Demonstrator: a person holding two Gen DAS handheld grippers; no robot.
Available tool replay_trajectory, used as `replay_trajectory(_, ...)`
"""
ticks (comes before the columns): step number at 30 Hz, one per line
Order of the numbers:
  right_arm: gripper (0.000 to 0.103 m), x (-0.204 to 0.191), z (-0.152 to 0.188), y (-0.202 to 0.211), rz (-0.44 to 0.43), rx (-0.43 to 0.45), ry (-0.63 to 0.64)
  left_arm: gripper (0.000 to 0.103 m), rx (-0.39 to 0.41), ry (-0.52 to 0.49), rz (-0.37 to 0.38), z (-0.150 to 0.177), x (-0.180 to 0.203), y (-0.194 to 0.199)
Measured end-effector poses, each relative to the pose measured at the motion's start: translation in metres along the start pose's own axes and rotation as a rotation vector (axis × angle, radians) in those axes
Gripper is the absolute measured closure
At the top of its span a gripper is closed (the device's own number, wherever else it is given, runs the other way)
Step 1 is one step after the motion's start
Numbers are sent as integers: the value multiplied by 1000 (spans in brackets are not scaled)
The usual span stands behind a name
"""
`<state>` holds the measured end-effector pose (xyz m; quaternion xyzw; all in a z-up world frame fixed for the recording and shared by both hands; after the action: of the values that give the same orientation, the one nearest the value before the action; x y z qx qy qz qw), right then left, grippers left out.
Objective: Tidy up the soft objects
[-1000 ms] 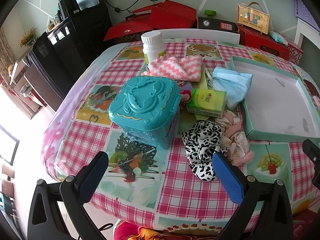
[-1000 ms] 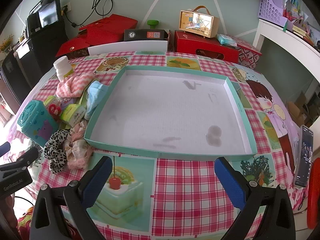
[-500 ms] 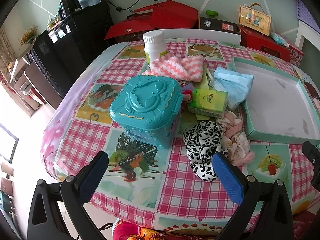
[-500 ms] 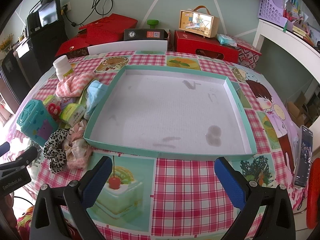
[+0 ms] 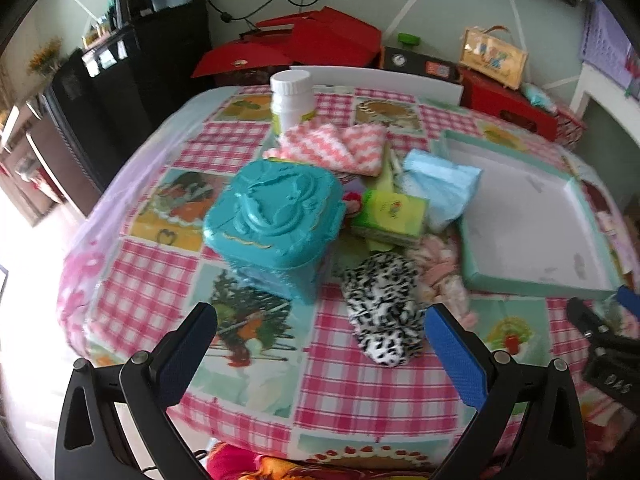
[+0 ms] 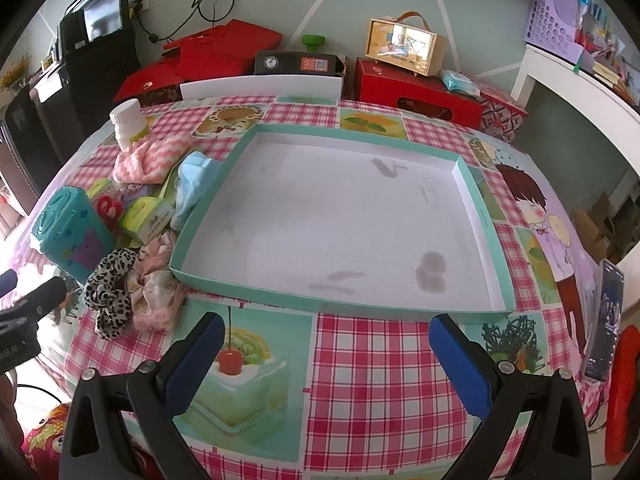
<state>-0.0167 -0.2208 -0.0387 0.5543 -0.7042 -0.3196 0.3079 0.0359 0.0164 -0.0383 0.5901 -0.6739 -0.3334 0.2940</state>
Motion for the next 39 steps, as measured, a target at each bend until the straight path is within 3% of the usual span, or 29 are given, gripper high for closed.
replay_trajectory(4,0,-7,-4,2,-23,10,20,0,1,51,81,-14,-2,4)
replay_trajectory(10,0,-21,-22,9,-83,56,46,0,36,65,130,-45,-12,13)
replay_trajectory(22,1,-51,-78,-2,-165,113,97,0,-4,107,226,-120,-63,-20)
replay_trajectory(26,11,-64,-85,-18,-200,88,118,0,-46,11,191,-135,-71,-40)
replay_trajectory(33,24,-84,-93,-50,-271,19,122,0,-236,-125,192,-133,-62,-82)
replay_trajectory(39,44,-101,-97,-70,-324,-29,133,0,-325,-211,157,-128,-52,-113)
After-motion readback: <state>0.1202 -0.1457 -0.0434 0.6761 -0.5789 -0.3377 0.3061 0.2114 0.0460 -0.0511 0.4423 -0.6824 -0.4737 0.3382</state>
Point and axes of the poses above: each gripper's, at about its wrist camera, not at the fingertips, and y roughly against the way its jaws point, x to its right, z to its underside, the point moved 6 cm from there along -y, roughly the way its jaws point, and after that the axes turned 2 degrees about x, right-handed, at the moved point
